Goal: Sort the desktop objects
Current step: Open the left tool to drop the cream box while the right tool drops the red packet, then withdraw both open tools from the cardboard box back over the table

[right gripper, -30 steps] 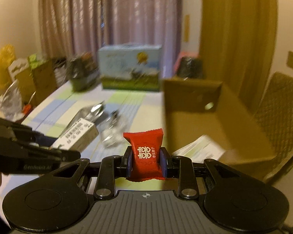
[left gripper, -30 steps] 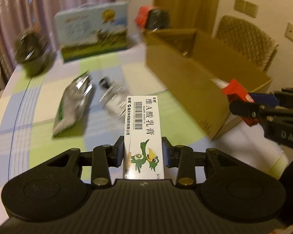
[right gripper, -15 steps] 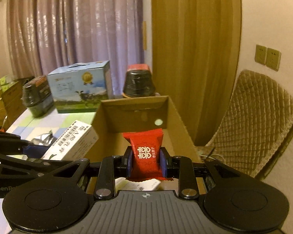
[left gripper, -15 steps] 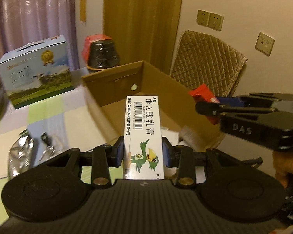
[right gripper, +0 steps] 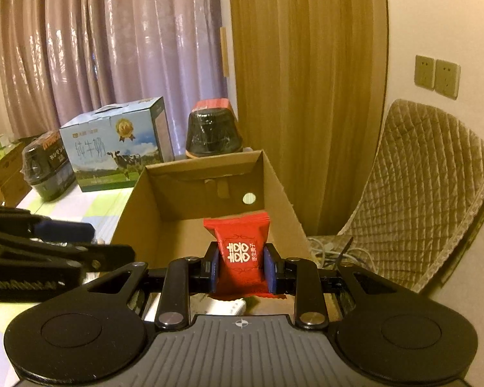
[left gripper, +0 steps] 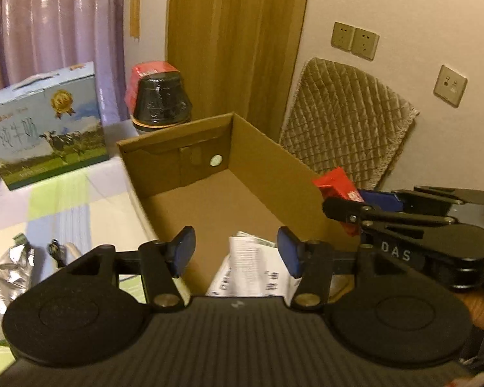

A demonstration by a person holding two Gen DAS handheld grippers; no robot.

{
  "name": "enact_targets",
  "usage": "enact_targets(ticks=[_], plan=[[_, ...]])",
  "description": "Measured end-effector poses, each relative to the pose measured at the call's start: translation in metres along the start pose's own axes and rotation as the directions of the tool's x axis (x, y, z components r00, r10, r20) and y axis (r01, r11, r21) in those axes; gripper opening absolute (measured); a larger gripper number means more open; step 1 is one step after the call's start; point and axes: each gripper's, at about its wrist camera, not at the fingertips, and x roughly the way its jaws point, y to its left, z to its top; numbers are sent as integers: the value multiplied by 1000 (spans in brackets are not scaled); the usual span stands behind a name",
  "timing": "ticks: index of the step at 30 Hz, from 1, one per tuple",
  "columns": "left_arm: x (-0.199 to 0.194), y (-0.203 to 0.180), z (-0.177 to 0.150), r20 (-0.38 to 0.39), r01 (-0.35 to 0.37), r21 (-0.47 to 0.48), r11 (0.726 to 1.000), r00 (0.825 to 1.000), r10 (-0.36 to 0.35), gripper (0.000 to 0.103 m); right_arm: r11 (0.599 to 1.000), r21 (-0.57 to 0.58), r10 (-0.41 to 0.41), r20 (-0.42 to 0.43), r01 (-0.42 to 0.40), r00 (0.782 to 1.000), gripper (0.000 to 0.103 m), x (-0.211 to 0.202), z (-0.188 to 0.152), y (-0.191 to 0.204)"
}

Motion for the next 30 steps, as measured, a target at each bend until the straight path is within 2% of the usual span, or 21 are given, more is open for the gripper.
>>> enact_targets(ticks=[8,10,11,12,16,19,23,27,30], plan=[[-15,13,-8,9,-37,2,999,999,37,51,999,23,49,6,-50,999,25,3,3,7],[-20,16,-11,11,-38,-7,999,999,38,51,999,27,45,14,-46,999,38,2,6,9],[-22,18,-12,11,-42,-10,999,999,42,51,998,35,44,26,-45,999,52,0,8,9],[-23,19,-14,11,-45,-11,999,999,45,51,998,42,45,36,-46,998,55,-2,9,9],[-33,27,-21,14,-58,-30,998,998,58,52,998,56,38,38,-40,999,56,-11,10,7],[-43,33,-28,22,-68,-46,997,997,69,62,996,75,37,33,-39,999,58,-20,5,6],[-55,40,-40,17,-87,-58,994,996,88,64,995,93,41,25,-44,999,61,-34,-4,11],[-69,46,-54,9,-112,-73,991,994,113,68,992,111,59,17,-60,998,70,-49,-15,22],[-78,51,-65,-2,-129,-84,988,992,130,77,990,116,81,15,-82,997,76,-60,-24,34]])
